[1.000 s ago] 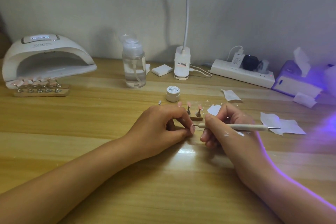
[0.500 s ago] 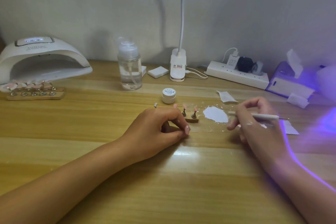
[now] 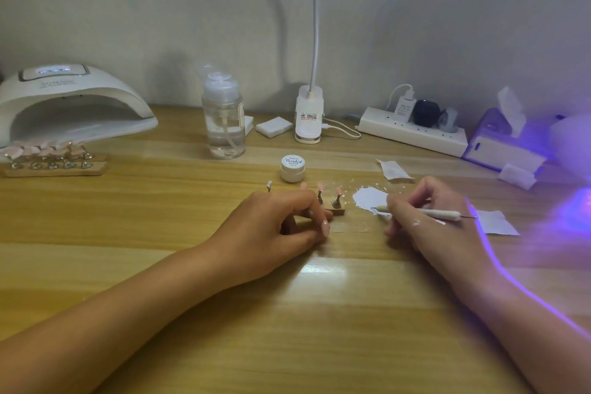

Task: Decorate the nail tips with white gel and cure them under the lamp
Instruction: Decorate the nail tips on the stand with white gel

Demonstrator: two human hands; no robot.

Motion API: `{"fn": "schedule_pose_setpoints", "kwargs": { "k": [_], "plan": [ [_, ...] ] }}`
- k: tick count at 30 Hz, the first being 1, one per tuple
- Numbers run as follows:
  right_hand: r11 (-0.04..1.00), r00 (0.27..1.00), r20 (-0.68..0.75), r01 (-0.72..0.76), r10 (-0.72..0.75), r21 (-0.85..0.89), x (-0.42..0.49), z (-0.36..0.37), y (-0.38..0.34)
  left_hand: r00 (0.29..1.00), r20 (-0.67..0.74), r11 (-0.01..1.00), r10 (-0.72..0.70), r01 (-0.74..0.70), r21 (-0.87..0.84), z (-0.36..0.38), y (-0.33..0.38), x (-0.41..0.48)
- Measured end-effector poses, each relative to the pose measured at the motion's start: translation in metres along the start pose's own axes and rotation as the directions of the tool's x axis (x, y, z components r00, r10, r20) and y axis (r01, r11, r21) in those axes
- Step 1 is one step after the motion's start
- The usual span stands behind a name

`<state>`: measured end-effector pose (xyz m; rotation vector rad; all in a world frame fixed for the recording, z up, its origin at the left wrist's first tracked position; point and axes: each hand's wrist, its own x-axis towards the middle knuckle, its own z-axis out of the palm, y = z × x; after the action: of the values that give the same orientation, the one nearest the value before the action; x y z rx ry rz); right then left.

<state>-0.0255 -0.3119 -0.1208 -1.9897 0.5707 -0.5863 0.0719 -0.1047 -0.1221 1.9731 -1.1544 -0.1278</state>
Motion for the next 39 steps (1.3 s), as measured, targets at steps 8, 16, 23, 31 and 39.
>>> {"fn": "schedule_pose_setpoints", "kwargs": {
  "k": [8, 16, 23, 31, 39],
  "plan": [
    [0.922, 0.973, -0.182, 0.2, -0.145, 0.331, -0.012, 0.0, -0.015, 0.999, -0.021, 0.999, -0.034, 0.034, -0.008, 0.0, -0.002, 0.0],
    [0.883, 0.98, 0.196, -0.07, -0.025, 0.463, -0.035, 0.027, -0.028, 1.0, -0.028, 1.0, -0.011, 0.011, -0.016, 0.001, -0.003, 0.002],
    [0.901, 0.974, 0.223, -0.067, -0.033, 0.429, -0.035, 0.029, -0.028, 0.999, -0.037, 0.999, 0.032, -0.032, 0.004, 0.001, 0.0, 0.001],
    [0.905, 0.976, 0.215, -0.066, -0.028, 0.42, -0.036, 0.03, -0.029, 0.998, -0.042, 0.999, 0.041, -0.041, 0.008, 0.001, 0.0, 0.001],
    [0.908, 0.977, 0.212, -0.055, -0.038, 0.415, -0.037, 0.03, -0.029, 0.998, -0.04, 0.998, 0.053, -0.053, 0.019, 0.001, -0.001, 0.001]
  ]
}}
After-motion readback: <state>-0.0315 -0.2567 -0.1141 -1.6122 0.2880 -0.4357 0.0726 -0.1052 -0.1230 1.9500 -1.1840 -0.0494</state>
